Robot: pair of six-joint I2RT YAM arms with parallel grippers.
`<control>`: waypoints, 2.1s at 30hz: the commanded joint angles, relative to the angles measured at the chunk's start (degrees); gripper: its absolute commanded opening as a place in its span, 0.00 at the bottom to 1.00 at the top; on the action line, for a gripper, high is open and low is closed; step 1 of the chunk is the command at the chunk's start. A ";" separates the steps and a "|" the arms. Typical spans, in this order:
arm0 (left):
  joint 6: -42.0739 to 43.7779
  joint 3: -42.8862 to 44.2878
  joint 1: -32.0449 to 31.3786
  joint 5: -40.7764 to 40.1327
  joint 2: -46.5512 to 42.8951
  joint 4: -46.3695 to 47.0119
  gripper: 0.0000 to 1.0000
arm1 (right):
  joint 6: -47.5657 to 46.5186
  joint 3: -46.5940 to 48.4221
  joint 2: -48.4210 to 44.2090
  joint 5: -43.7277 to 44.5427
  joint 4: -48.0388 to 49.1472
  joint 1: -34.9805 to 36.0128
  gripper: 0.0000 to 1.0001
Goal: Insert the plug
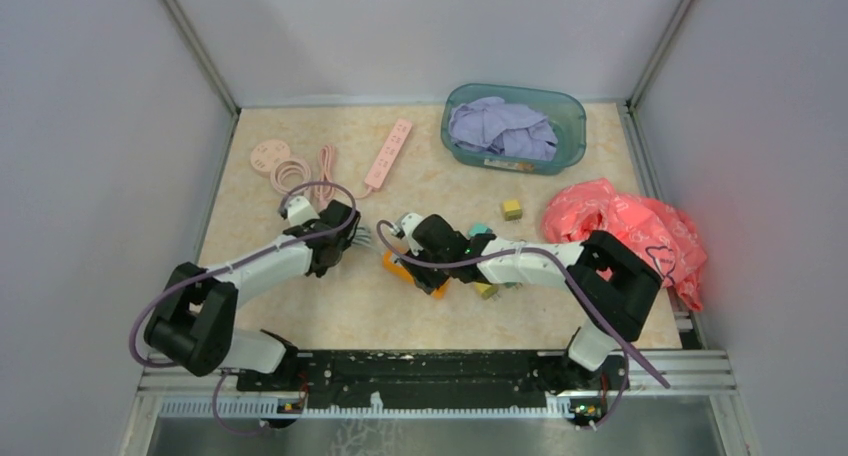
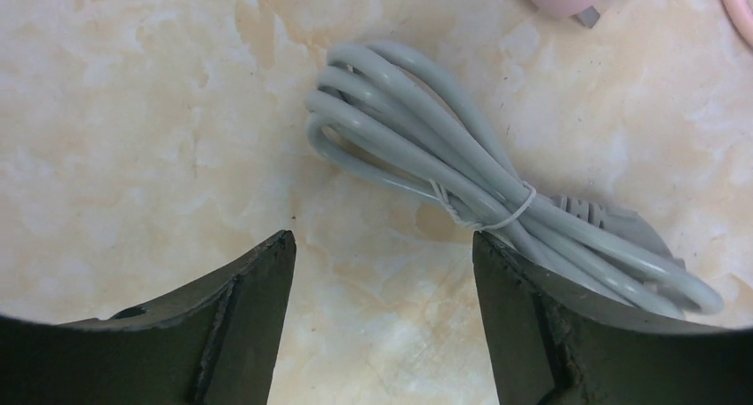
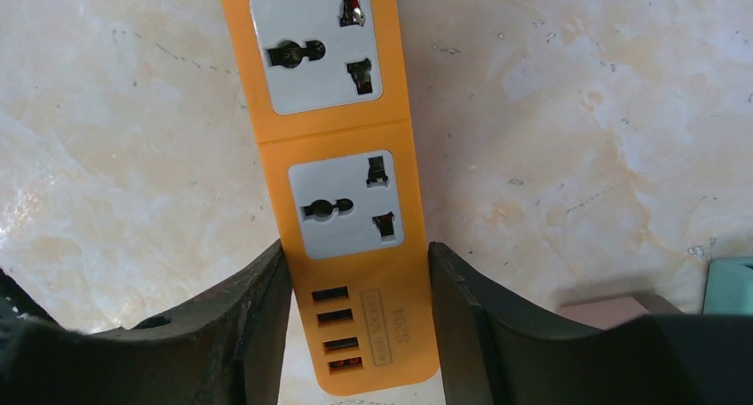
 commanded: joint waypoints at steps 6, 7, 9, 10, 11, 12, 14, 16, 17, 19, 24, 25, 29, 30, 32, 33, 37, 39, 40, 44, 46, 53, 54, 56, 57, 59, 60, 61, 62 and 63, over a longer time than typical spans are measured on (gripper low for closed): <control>3.10 -0.14 0.65 3.74 -13.56 -5.84 0.91 | 4.42 4.78 -1.19 4.87 -3.60 1.85 0.61; 3.84 -0.39 0.69 4.34 -15.05 -5.83 0.92 | 4.46 4.96 -1.58 4.75 -3.85 1.85 0.64; 5.43 -0.97 0.62 5.73 -18.12 -5.60 0.98 | 4.57 5.31 -2.40 4.59 -4.59 1.85 0.68; 6.27 -1.34 0.69 6.61 -19.64 -5.18 1.00 | 4.58 5.41 -3.01 4.52 -4.84 1.89 0.70; 7.08 -1.85 0.63 7.57 -21.02 -4.64 1.00 | 4.58 5.52 -3.48 4.43 -5.20 1.85 0.71; 8.06 -2.41 0.64 8.74 -22.46 -3.95 1.00 | 4.58 5.65 -4.07 4.51 -5.60 1.85 0.72; 10.23 -3.46 0.71 11.46 -25.03 -2.19 1.00 | 4.69 5.74 -5.79 5.49 -6.43 1.85 0.74; 12.76 -4.48 0.72 14.63 -27.16 -0.57 1.00 | 4.76 5.66 -7.40 7.12 -7.29 1.85 0.76; 13.76 -4.98 0.64 16.32 -28.20 0.33 1.00 | 4.90 5.59 -8.20 8.11 -7.74 1.85 0.77; 15.16 -6.00 0.72 19.43 -30.19 1.83 1.00 | 5.06 5.44 -9.71 10.40 -8.91 1.89 0.78; 18.48 -7.56 0.64 23.04 -32.75 4.95 1.00 | 7.49 3.51 -12.64 18.62 -10.40 1.19 0.84; 19.24 -7.64 0.70 23.78 -32.92 5.45 1.00 | 8.32 2.93 -13.06 19.38 -10.57 0.65 0.85; 19.78 -7.90 0.64 25.57 -33.13 6.31 1.00 | 11.11 0.58 -14.55 19.64 -10.32 -2.62 0.85; 20.01 -7.85 0.65 26.02 -33.18 6.44 1.00 | 11.96 0.24 -14.91 19.99 -10.51 -3.35 0.85; 20.65 -7.55 0.69 27.32 -33.27 6.58 1.00 | 14.46 -0.53 -15.70 21.69 -10.56 -4.25 0.85; 21.43 -7.57 0.68 28.38 -33.47 6.94 1.00 | 15.83 -1.09 -15.99 22.40 -10.46 -4.55 0.85; 24.16 -8.50 0.72 33.48 -34.36 9.96 1.00 | 23.39 -3.95 -16.55 25.38 -9.33 -5.56 0.86; 24.26 -8.70 0.74 35.13 -34.49 10.59 1.00 | 27.57 -5.02 -16.44 27.13 -8.79 -5.62 0.86; 24.36 -8.64 0.73 35.59 -34.43 10.60 1.00 | 29.89 -5.14 -16.16 28.09 -8.89 -5.56 0.86; 25.48 -7.91 0.71 36.64 -33.97 10.11 1.00 | 38.82 -5.82 -15.85 32.25 -9.24 -5.60 0.86; 26.04 -7.39 0.70 37.29 -33.66 9.63 1.00 | 42.12 -6.77 -15.91 33.18 -8.46 -5.58 0.86; 27.67 -6.39 0.67 41.05 -31.93 9.63 1.00 | 51.03 -7.18 -12.92 35.26 -8.82 -5.62 0.83; 27.87 -6.27 0.69 41.52 -31.64 9.70 1.00 | 51.55 -6.97 -12.26 35.28 -8.77 -5.56 0.82; 28.21 -6.03 0.70 42.25 -31.20 9.72 1.00 | 52.32 -6.42 -10.95 35.27 -8.77 -5.61 0.81; 28.24 -5.99 0.67 42.53 -30.95 9.60 1.00 | 52.70 -6.20 -10.39 35.15 -8.69 -5.61 0.80; 28.30 -5.98 0.73 42.98 -30.72 9.76 1.00 | 53.46 -5.92 -9.17 34.59 -8.50 -5.60 0.77; 28.33 -6.02 0.70 43.17 -30.60 9.85 1.00 | 54.00 -5.87 -8.54 34.36 -8.49 -5.62 0.75; 28.32 -6.06 0.71 43.41 -30.43 9.89 1.00 | 54.51 -5.86 -7.96 34.34 -8.52 -5.62 0.74; 28.28 -6.07 0.73 43.69 -30.33 9.96 1.00 | 54.82 -5.87 -7.41 34.32 -8.15 -5.60 0.74; 28.32 -6.07 0.62 43.94 -30.22 9.98 1.00 | 55.10 -5.82 -6.85 34.36 -7.99 -5.57 0.72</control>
